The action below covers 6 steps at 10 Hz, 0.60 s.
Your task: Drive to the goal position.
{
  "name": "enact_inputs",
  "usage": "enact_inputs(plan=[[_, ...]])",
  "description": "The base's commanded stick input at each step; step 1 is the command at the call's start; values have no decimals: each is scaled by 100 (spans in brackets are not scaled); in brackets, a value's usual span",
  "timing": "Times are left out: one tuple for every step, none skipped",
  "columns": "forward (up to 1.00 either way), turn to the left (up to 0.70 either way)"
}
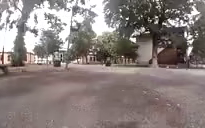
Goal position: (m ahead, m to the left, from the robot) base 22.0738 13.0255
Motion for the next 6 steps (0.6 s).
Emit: enact_inputs(plan=[[70, 0], [70, -34], [70, -35], [70, -35], [70, -35], [70, -35]])
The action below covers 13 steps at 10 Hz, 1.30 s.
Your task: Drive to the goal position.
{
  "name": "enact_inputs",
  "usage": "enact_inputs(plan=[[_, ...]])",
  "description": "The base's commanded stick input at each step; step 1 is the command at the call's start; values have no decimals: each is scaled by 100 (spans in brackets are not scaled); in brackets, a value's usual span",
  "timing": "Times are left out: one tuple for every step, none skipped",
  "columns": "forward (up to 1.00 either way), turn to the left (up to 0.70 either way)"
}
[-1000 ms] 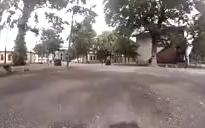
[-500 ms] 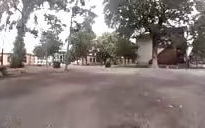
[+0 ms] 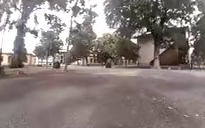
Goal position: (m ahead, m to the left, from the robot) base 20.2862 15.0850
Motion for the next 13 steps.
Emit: enact_inputs(plan=[[70, -35], [70, -35], [70, -35], [70, -35], [70, -21], [70, -3], [70, 0], [70, 0], [70, 0], [70, 0], [70, 0], [70, 0], [70, 0]])
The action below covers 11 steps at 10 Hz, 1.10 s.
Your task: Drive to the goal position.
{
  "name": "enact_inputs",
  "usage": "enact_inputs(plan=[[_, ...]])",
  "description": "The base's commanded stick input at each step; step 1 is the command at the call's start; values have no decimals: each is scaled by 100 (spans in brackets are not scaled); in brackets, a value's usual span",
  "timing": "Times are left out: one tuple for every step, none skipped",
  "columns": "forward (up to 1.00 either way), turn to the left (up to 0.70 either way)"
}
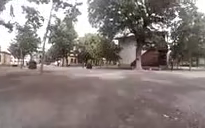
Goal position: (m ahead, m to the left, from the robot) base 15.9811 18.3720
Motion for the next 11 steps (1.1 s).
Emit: enact_inputs(plan=[[70, 0], [70, 0], [70, 0], [70, 0], [70, 0], [70, 12], [70, 35], [70, 35], [70, 27], [70, 8], [70, 3]])
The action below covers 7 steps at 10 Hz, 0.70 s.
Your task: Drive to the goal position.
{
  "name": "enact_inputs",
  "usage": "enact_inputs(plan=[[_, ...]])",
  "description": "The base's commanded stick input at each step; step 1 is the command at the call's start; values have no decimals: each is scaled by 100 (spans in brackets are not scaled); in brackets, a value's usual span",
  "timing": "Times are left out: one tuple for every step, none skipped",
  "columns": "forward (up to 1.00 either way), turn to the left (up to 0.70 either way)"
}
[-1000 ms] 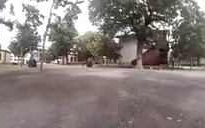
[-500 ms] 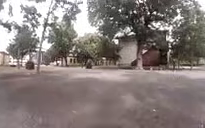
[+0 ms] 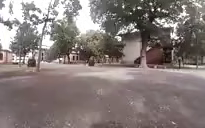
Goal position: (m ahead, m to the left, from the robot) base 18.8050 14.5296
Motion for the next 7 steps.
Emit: enact_inputs(plan=[[70, 0], [70, 0], [70, 0], [70, 0], [70, 0], [70, 0], [70, 9]])
